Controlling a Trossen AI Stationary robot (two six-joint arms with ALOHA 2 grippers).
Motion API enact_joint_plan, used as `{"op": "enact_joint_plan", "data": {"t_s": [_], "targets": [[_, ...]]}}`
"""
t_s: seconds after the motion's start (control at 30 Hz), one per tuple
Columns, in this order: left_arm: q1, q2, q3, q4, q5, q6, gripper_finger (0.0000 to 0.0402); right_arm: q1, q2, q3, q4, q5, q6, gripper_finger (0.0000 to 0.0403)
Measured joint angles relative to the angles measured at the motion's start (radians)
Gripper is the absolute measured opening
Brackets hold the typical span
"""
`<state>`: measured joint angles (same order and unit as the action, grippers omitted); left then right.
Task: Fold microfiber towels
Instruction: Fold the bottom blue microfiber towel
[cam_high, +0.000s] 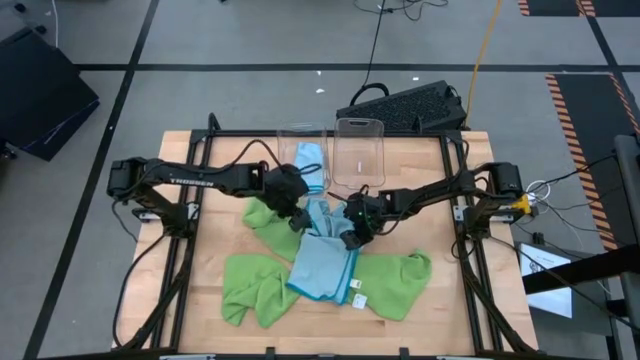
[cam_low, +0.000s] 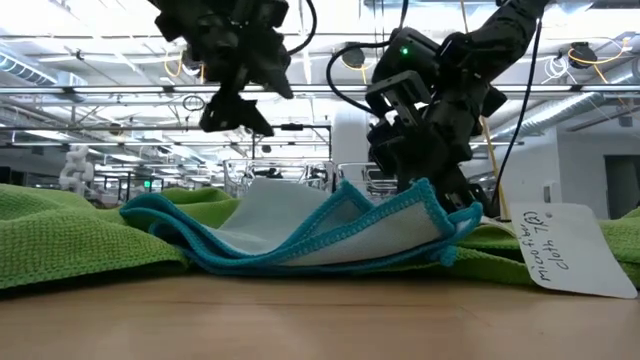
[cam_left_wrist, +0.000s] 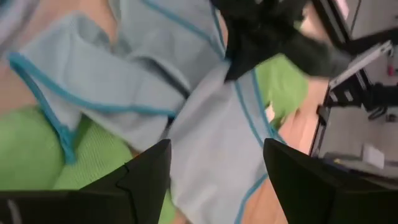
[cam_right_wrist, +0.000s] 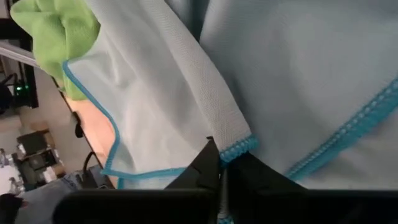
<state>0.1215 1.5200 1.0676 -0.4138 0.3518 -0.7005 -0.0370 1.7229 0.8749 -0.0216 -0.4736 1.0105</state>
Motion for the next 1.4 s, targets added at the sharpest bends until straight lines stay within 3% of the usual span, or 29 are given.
{"op": "enact_joint_plan", "data": {"t_s": [0.2,0.33,0.53,0.77,1.13,1.4], "targets": [[-0.015,0.017,0.000,0.094,-0.068,0.265,0.0257,0.057,0.000,0.000,0.032,0.077,-0.082,0.0004],[-0.022,0.018,-0.001,0.094,-0.047,0.377,0.0258,0.101,-0.019,0.000,0.058,0.100,-0.103,0.0003],[-0.024,0.018,-0.001,0.131,-0.048,0.403,0.0258,0.144,-0.111,0.001,0.021,0.258,-0.155,0.0003],[-0.024,0.045,0.001,0.283,-0.041,0.400,0.0242,0.142,-0.178,0.001,-0.041,0.340,-0.242,0.0002],[-0.039,0.207,-0.001,0.268,0.008,0.499,0.0202,0.143,-0.200,0.001,-0.019,0.343,-0.396,0.0002],[-0.022,0.250,0.000,0.248,0.125,0.592,0.0170,0.134,-0.272,0.001,-0.069,0.372,-0.523,0.0002]]}}
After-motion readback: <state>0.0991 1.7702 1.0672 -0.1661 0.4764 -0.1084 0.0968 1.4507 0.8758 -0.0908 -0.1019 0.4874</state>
